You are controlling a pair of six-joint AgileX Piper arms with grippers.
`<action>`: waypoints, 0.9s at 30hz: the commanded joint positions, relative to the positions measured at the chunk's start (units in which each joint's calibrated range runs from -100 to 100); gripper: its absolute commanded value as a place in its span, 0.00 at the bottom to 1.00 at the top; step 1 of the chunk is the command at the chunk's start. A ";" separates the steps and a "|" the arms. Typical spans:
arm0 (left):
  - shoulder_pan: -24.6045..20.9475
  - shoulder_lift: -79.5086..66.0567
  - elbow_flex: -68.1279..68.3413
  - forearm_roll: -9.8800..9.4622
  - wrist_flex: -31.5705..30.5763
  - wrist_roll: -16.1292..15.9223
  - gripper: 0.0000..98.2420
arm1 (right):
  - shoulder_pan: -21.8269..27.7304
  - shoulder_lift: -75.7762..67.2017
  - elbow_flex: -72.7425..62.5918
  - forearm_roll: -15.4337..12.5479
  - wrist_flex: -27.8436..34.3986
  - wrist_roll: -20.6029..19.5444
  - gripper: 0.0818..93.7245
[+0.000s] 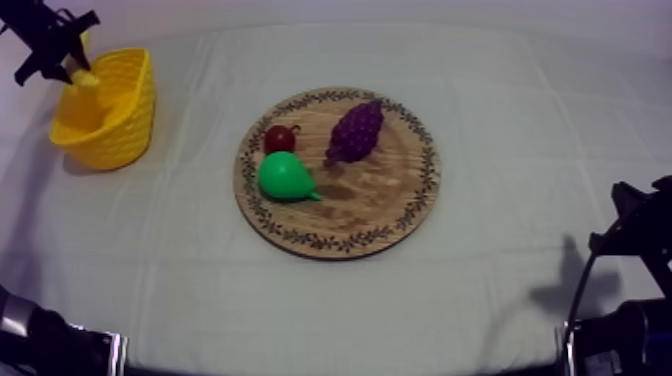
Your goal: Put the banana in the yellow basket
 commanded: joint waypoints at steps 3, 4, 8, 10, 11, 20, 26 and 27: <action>-0.53 -0.23 2.40 -0.28 -1.49 0.00 0.40 | 0.01 -0.04 -0.03 -0.02 -0.02 0.01 0.01; -0.55 -0.35 2.88 -0.29 -1.74 0.10 0.40 | 0.01 -0.04 -0.03 -0.02 -0.02 -0.01 0.01; -0.11 -1.26 4.63 -0.29 -2.95 0.20 0.41 | 0.01 -0.04 -0.03 -0.02 -0.02 0.03 0.01; 0.09 -1.74 5.58 -0.19 -3.41 0.56 0.42 | 0.01 -0.04 -0.03 -0.02 -0.02 0.01 0.01; 0.12 -1.97 6.07 -0.02 -3.61 0.58 0.42 | 0.01 -0.04 -0.03 -0.02 -0.02 0.01 0.01; 1.87 -10.70 15.28 2.19 -11.68 -5.16 0.07 | 0.01 -0.04 -0.03 -0.02 -0.02 0.00 0.01; 4.43 -31.34 32.81 6.59 -26.11 -13.79 0.03 | 0.01 -0.04 -0.03 -0.02 -0.02 0.03 0.01; 5.18 -35.62 36.32 6.98 -28.81 -14.64 0.03 | 0.01 -0.04 -0.03 -0.02 -0.02 0.00 0.01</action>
